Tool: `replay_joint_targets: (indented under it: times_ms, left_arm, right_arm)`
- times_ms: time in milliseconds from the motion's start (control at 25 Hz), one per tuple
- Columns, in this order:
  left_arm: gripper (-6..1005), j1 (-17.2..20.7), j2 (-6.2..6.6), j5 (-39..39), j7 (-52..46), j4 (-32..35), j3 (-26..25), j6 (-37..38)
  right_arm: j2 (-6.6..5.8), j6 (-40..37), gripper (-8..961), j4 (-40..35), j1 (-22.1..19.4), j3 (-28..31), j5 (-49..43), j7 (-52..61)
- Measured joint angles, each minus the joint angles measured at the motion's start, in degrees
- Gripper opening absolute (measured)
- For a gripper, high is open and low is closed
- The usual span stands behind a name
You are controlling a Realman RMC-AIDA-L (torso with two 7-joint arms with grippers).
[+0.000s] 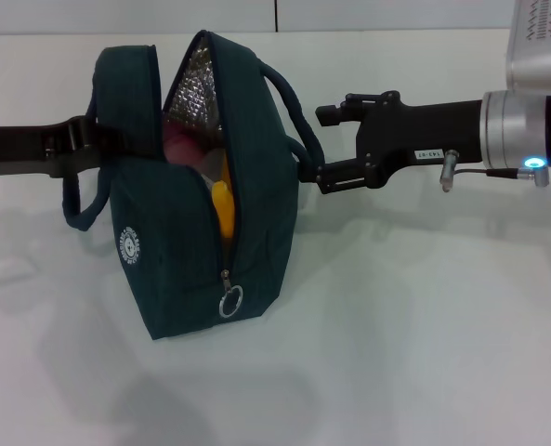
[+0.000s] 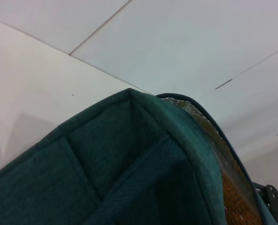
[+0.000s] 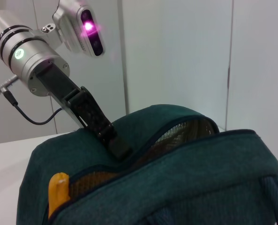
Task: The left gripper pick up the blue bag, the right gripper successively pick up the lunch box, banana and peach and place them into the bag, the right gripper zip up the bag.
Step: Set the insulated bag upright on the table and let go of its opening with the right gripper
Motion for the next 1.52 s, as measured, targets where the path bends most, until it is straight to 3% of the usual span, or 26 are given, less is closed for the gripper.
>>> replay_joint_targets:
  times_ms: [360,800,1160,1520]
  left_arm:
    - [36,0.2,-0.21,0.0,0.7,0.0,0.0,0.0]
    - [38,0.1,-0.34,0.0,1.2,-0.1,0.0,0.0]
    - [38,0.1,-0.34,0.0,1.2,-0.1,0.0,0.0]
    - [39,0.2,-0.34,0.0,1.3,-0.1,0.0,0.0]
  right_arm:
    - [0.00,0.4,752,-0.3,0.1,-0.1,0.3,0.0]
    - [0.16,0.1,338,-0.5,0.3,-0.8,2.0,-0.1]
    - [0.17,0.3,306,-0.5,1.1,-2.4,2.1,-1.2]
    - [0.17,0.4,131,-0.6,1.1,-2.2,2.3,-1.5]
